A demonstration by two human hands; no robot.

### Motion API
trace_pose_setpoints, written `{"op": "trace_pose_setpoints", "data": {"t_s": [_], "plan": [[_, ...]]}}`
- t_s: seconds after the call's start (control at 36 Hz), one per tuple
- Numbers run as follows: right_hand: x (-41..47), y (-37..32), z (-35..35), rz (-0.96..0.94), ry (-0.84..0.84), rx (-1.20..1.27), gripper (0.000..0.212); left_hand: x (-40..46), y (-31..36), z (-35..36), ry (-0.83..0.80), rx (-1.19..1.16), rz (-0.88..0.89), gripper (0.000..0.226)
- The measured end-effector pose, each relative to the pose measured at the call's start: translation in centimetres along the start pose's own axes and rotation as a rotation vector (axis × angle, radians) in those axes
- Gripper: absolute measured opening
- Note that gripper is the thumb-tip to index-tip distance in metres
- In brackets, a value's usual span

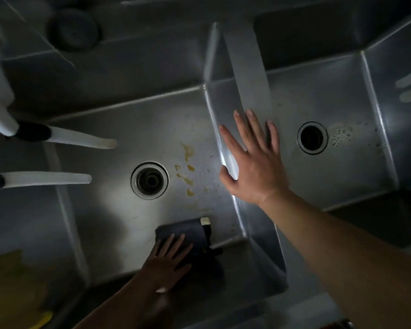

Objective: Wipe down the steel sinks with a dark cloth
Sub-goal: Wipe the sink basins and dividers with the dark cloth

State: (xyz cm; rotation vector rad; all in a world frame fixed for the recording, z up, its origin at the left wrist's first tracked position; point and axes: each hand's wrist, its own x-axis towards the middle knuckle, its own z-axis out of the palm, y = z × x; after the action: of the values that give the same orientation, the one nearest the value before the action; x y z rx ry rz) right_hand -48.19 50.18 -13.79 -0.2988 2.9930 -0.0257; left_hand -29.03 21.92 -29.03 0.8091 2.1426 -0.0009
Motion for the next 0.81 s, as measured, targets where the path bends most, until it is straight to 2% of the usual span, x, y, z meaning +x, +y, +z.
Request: {"op": "trace_pose_setpoints", "data": {"t_s": [0.11, 0.19, 0.22, 0.28, 0.39, 0.5, 0.64, 0.81], "plan": [[-0.1, -0.3, -0.4, 0.013, -0.031, -0.029, 0.082, 2.5, -1.5, -1.9, 0.049, 0.035, 0.048, 0.054], [-0.1, -0.4, -0.3, 0.02, -0.011, -0.037, 0.082, 6.2, -2.9, -4.2, 0.09, 0.033, 0.007, 0.058], [-0.1, -0.4, -0.2, 0.019, 0.002, -0.032, 0.081, 7.6, -3.8, -5.0, 0.153, 0.045, -0.009, 0.059], [0.0, -0.4, -0.2, 0.019, 0.02, -0.018, 0.079, 10.4, -5.6, -7.2, 0.263, 0.016, -0.065, 0.058], [-0.1, -0.3, 0.0, 0.021, 0.04, -0.021, 0.079, 15.7, -9.8, -13.2, 0.353, -0.087, -0.248, 0.064], [-0.1, -0.3, 0.3, 0.02, 0.063, -0.024, 0.079, 20.7, -13.9, -18.7, 0.367, -0.238, -0.437, 0.069], [-0.2, -0.2, 0.6, 0.011, 0.088, -0.019, 0.079, 22.0, -14.8, -20.7, 0.37, -0.297, -0.428, 0.076], [-0.2, -0.2, 0.4, 0.019, 0.077, -0.001, 0.078, 19.3, -13.9, -18.4, 0.283, -0.319, -0.409, 0.077]]}}
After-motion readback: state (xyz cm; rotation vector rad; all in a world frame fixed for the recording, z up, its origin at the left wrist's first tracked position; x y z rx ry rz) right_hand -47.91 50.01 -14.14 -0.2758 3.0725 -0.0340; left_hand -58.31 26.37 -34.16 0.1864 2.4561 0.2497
